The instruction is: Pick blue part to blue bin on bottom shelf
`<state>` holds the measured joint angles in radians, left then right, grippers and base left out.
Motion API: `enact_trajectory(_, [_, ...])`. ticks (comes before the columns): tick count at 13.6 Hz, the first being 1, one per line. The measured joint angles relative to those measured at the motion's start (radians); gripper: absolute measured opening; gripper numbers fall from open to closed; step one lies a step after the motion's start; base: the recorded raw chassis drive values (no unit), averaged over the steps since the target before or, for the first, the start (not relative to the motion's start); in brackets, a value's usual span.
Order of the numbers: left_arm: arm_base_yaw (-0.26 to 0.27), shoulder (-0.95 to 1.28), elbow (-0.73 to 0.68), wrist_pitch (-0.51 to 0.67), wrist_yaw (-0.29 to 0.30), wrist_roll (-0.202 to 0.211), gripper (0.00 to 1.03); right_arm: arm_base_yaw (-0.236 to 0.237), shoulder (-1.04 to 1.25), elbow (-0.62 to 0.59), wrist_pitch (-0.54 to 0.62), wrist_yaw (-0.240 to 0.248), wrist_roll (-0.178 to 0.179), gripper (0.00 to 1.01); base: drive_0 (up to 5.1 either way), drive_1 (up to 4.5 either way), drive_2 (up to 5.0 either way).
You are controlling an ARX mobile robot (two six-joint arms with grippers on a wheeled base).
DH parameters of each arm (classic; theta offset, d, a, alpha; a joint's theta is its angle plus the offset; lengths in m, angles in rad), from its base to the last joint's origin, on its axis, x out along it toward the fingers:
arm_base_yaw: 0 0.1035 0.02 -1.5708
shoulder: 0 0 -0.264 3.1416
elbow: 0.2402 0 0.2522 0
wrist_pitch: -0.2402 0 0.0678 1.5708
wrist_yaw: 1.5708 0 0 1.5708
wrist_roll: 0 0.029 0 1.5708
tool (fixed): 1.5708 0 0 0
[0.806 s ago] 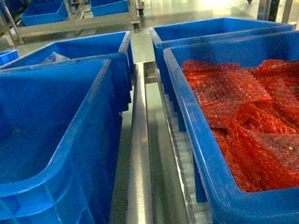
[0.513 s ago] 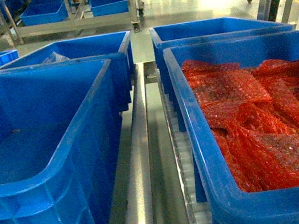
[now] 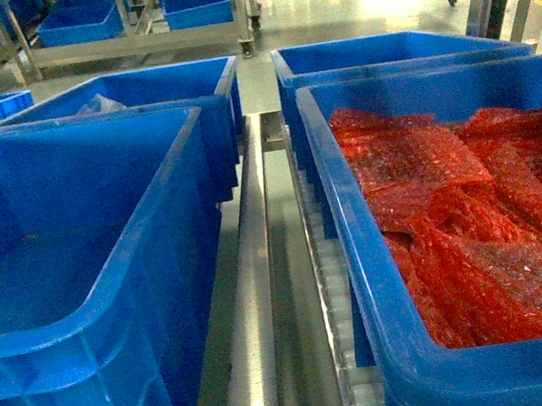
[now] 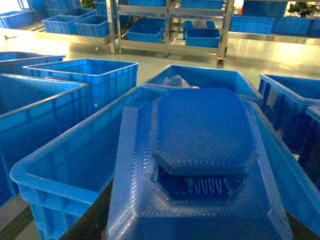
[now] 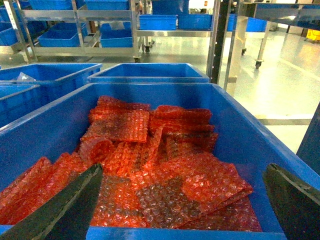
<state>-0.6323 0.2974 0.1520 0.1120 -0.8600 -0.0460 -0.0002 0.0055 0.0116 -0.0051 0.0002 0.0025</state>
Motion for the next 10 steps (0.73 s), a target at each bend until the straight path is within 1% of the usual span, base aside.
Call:
enact_trajectory(6, [0.0, 0.0, 0.0, 0.001, 0.004, 0.002, 0.43, 0.0, 0.0, 0.0, 0.0, 0.0, 0.0, 0.98, 0.0, 0.0, 0.0])
enact_trajectory(7, [0.003, -0.005, 0.0, 0.008, 0.05, 0.01, 0.43, 0.0, 0.0, 0.0, 0.0, 0.0, 0.0, 0.98, 0.0, 0.0, 0.0])
enact_trajectory(9, [-0.017, 0.007, 0.004, 0.027, 0.056, 0.03, 0.43, 0.0, 0.0, 0.0, 0.0, 0.0, 0.0, 0.98, 0.0, 0.0, 0.0])
enact_trajectory(10, [-0.012, 0.047, 0.017, 0.093, 0.089, 0.047, 0.43, 0.0, 0.0, 0.0, 0.0, 0.0, 0.0, 0.98, 0.0, 0.0, 0.0])
